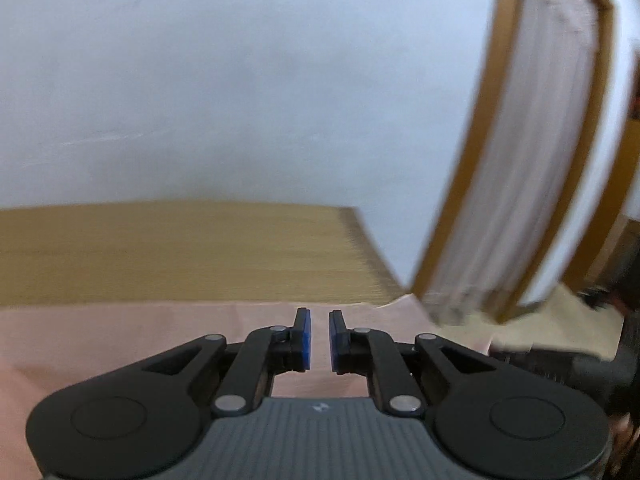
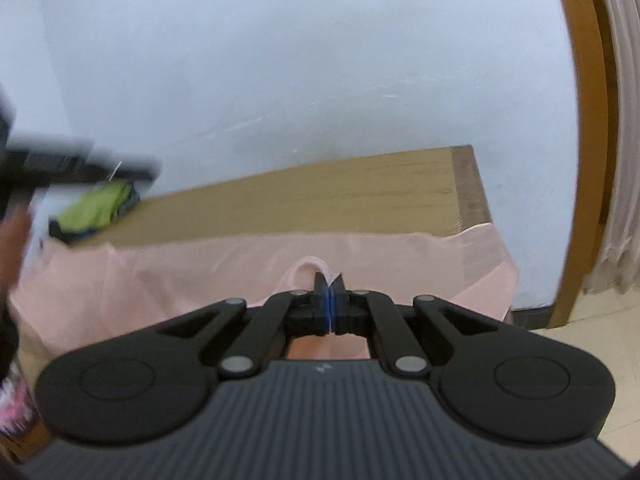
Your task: Fold clothes
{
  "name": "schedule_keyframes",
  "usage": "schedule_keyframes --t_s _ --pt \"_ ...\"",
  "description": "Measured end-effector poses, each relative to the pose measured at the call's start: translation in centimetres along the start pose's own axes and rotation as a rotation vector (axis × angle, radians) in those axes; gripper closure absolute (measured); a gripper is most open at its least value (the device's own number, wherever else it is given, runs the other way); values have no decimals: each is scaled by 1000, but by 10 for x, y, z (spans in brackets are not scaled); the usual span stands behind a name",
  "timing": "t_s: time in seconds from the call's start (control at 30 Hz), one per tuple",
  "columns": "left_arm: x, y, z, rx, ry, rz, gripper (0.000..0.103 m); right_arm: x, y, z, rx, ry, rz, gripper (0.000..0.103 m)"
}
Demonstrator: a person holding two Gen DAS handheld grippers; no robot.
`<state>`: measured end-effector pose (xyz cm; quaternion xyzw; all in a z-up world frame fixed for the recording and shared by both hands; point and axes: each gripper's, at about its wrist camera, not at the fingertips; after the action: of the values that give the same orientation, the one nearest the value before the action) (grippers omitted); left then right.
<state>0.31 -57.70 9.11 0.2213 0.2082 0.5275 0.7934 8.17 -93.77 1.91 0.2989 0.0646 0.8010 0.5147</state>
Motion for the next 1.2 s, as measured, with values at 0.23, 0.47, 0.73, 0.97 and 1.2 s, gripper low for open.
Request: schedule_keyframes --t_s 0.23,0.47,0.73,0.97,1.2 --pt "-42 -7 -52 166 153 98 92 -97 -80 19 292 -60 -123 96" --pt "-49 -14 -116 272 188 29 88 -104 -91 16 325 12 -181 69" --pt "-77 -31 -125 271 211 97 81 -94 -111 36 377 217 -53 52" --pt "-128 -68 -107 269 321 345 80 -91 -182 54 523 340 215 52" --pt "-178 -84 -97 270 480 522 79 -86 -246 71 660 452 476 65"
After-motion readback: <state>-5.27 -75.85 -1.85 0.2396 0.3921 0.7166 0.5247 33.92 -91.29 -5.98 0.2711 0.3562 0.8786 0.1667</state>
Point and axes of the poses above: each gripper's, at about its wrist camera, not at the fingertips, and y roughly against the way its jaws point, x to its left, z to its top, and after that the axes turned 3 degrees about -y, right-handed
